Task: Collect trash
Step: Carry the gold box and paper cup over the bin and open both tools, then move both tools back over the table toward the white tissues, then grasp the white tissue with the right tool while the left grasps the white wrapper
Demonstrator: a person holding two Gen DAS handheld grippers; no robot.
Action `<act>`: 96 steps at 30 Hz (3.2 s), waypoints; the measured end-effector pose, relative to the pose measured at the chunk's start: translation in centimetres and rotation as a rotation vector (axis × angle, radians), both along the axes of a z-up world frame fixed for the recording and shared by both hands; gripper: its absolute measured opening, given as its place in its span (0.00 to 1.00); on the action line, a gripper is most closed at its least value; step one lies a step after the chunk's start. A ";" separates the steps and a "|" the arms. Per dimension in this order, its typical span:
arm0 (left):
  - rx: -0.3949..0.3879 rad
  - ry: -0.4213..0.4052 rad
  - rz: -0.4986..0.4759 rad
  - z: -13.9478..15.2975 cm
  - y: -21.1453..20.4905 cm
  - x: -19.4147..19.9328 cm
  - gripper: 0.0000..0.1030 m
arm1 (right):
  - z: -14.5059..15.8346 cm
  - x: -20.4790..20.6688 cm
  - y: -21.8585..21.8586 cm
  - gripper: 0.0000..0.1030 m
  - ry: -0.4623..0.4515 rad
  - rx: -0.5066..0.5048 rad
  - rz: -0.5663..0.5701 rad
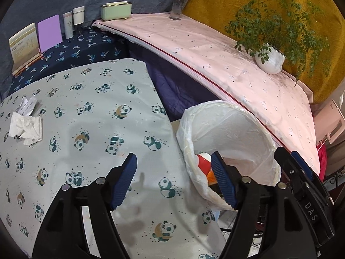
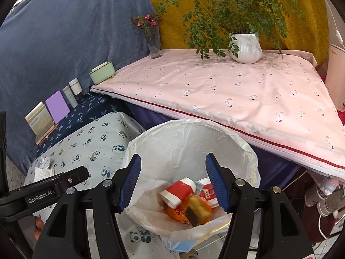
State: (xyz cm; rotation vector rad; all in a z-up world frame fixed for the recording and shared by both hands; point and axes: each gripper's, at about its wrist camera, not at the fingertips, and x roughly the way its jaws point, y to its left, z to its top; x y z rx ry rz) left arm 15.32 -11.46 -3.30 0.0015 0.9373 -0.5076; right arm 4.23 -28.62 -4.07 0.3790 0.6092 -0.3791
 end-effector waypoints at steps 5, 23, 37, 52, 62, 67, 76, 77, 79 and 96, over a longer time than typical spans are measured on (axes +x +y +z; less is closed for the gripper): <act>-0.008 0.005 0.024 0.0 1.5 0.3 0.66 | 0.3 0.6 1.3 0.59 0.003 -0.008 0.024; -0.031 0.001 0.156 0.1 9.2 1.3 0.69 | 1.4 3.0 7.4 0.59 0.008 -0.041 0.140; -0.045 0.007 0.316 -0.4 18.0 2.3 0.70 | 1.6 6.3 15.8 0.59 0.028 -0.062 0.299; -0.057 0.027 0.471 -1.8 27.4 3.6 0.70 | 0.7 10.3 25.3 0.59 0.074 -0.079 0.474; -0.005 0.022 0.581 -3.2 33.8 5.5 0.70 | -1.8 14.9 31.7 0.59 0.135 -0.067 0.588; 0.014 0.022 0.610 -3.9 35.9 7.0 0.70 | -3.6 18.5 34.5 0.59 0.163 -0.054 0.626; 0.046 0.028 0.620 -5.6 37.2 10.7 0.70 | -7.5 24.1 37.0 0.59 0.220 -0.047 0.636; 0.046 0.028 0.617 -5.8 37.2 11.0 0.70 | -7.8 24.4 37.1 0.59 0.227 -0.051 0.630; 0.043 0.029 0.607 -6.0 37.1 11.6 0.70 | -8.5 25.2 37.0 0.59 0.244 -0.064 0.614; 0.026 0.012 0.473 -7.0 30.2 16.0 0.76 | -7.4 22.4 28.6 0.08 0.191 -0.024 0.459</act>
